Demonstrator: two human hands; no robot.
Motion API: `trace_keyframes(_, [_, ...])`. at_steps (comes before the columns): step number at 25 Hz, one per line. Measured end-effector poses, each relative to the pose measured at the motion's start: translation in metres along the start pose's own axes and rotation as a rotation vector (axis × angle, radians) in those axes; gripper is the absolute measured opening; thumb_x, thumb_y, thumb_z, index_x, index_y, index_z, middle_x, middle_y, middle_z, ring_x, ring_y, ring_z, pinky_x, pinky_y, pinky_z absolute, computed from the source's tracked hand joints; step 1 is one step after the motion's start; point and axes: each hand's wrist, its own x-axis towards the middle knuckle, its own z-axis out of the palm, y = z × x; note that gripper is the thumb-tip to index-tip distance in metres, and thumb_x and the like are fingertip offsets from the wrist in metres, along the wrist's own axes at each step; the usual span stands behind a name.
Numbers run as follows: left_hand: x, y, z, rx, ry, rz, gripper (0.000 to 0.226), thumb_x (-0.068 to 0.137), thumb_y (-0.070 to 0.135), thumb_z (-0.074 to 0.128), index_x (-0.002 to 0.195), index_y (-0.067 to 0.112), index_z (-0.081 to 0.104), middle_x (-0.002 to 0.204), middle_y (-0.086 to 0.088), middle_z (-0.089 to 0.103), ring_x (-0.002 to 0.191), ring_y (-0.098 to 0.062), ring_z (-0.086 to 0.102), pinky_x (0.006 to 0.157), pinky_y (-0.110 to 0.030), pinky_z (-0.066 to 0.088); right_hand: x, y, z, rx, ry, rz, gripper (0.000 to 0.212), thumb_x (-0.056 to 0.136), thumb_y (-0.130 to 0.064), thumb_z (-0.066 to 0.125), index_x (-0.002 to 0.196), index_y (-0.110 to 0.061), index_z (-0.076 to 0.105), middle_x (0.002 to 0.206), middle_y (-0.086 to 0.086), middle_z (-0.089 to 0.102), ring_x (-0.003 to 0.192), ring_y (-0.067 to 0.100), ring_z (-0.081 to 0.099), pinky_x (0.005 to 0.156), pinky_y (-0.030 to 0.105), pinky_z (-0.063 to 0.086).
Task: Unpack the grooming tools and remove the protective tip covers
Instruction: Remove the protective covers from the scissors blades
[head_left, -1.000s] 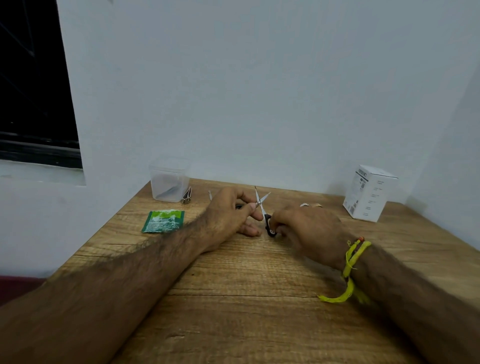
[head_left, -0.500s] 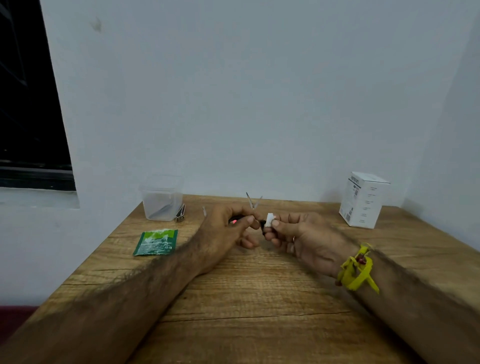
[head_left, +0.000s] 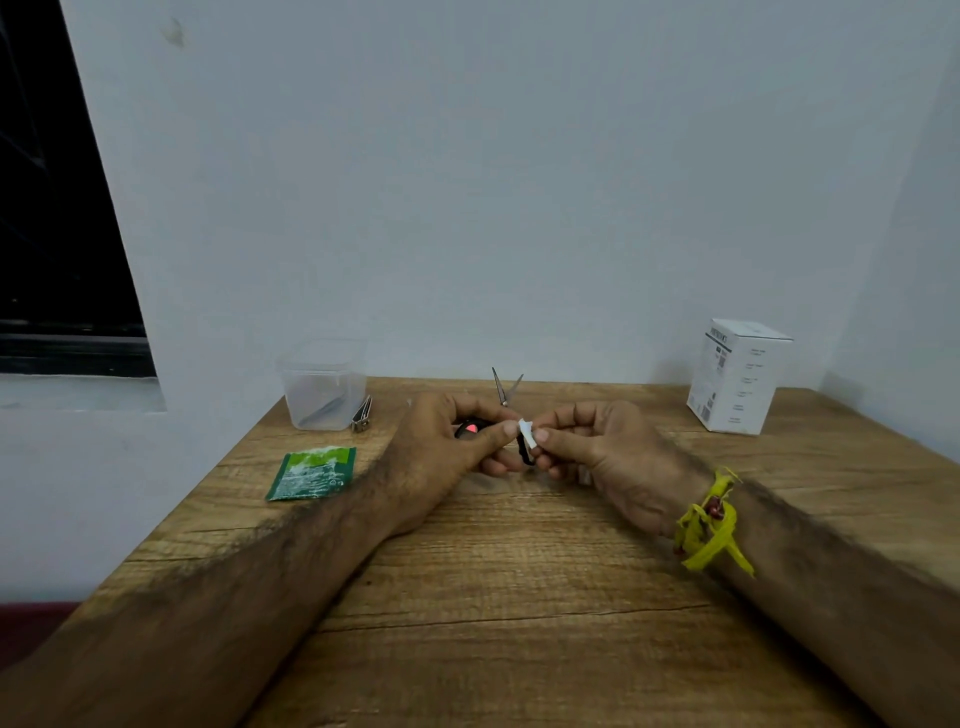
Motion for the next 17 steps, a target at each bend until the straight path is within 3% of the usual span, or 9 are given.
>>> trace_keyframes(8, [0.003,-0.003,-0.002,-0.104,0.056,-0.032,0.008,0.09,0.005,0.072,0.097,0.001,0.073,0.081,-0.016,0.076,0.07,-0.024,0.076,0.059,-0.023,0.059,0.003,0.003,-0.002,0.099,-0.015,0.001,0.014,0.09,0.005,0.063,0.103,0.004,0.068,0.083,0.018,0.073,0.069,0.018,0.069,0.062,0.023,0.057])
trace_keyframes(13, [0.002,-0.003,-0.001,-0.107,0.057,-0.043,0.012,0.09,0.006,0.072,0.101,0.0,0.073,0.076,-0.012,0.077,0.068,-0.022,0.075,0.061,-0.024,0.061,-0.003,0.007,0.003,0.046,0.008,-0.071,0.029,0.076,-0.006,0.079,0.102,0.005,0.07,0.087,0.024,0.074,0.073,0.023,0.07,0.063,0.026,0.058])
trace_keyframes(17, [0.001,-0.001,0.002,-0.06,0.064,-0.034,0.01,0.09,0.006,0.073,0.098,-0.001,0.073,0.071,-0.014,0.076,0.063,-0.019,0.074,0.059,-0.024,0.061,-0.004,0.007,0.009,0.052,0.054,-0.139,0.029,0.076,-0.005,0.08,0.1,0.006,0.07,0.085,0.025,0.074,0.068,0.022,0.07,0.061,0.024,0.059])
